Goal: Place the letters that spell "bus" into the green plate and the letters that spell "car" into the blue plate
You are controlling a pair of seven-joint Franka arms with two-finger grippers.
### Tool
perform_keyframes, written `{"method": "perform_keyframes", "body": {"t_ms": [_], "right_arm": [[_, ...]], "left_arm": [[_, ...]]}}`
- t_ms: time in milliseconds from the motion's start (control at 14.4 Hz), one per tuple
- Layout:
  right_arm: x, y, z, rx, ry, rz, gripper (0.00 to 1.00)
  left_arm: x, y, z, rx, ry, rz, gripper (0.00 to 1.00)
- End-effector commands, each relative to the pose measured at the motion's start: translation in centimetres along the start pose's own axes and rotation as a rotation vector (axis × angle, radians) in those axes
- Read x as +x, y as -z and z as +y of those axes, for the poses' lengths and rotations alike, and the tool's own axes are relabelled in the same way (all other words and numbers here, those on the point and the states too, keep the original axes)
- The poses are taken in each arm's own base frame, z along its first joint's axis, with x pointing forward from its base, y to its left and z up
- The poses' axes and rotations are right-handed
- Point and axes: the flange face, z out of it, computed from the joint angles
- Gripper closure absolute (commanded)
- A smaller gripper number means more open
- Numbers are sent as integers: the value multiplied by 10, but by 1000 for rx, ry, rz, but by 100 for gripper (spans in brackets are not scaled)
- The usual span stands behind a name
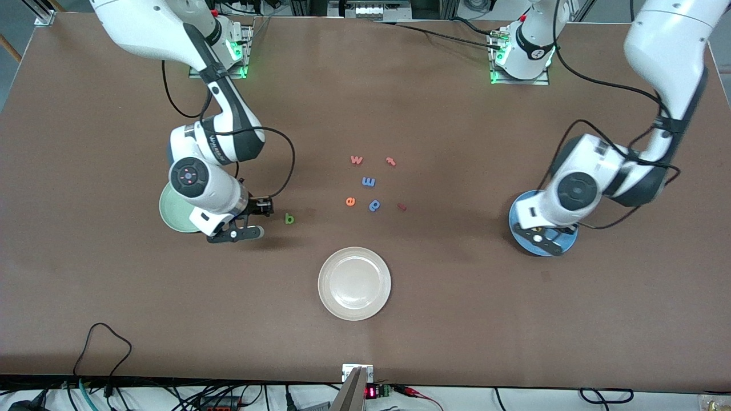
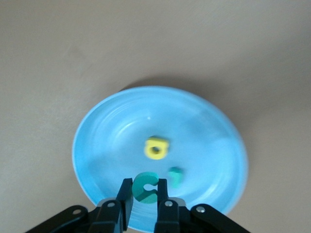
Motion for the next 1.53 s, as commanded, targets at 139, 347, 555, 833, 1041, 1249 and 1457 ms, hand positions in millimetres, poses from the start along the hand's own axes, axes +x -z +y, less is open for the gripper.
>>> {"method": "perform_keyframes", "body": {"t_ms": [139,347,555,833,1041,1249,1457], "right_arm": [[7,-26,-39,-16,-27,25,37],[7,-44,-47,-13,-40,39,37],[5,-58,-50,-17,-41,25,37],[5,-67,-57,-9,-33,42,37],[5,-71,-57,-12,-32,42,38],[7,-79,-56,-11,-32,52,44],[6,-81,-56,-10,-32,53,44]], "left_arm": [[3,-7,0,-24,-33,13,0],[4,31,10,-6,-44,-9,0],[2,105,-2,-97,40,-49,0],[-23,189,-37,-221,145,-122,0],[-47,232,-53,-231,182,-145,0],[-64,267,-71,-233,220,-119,0],[-83,296,-65,-207,326,-117,0]]}}
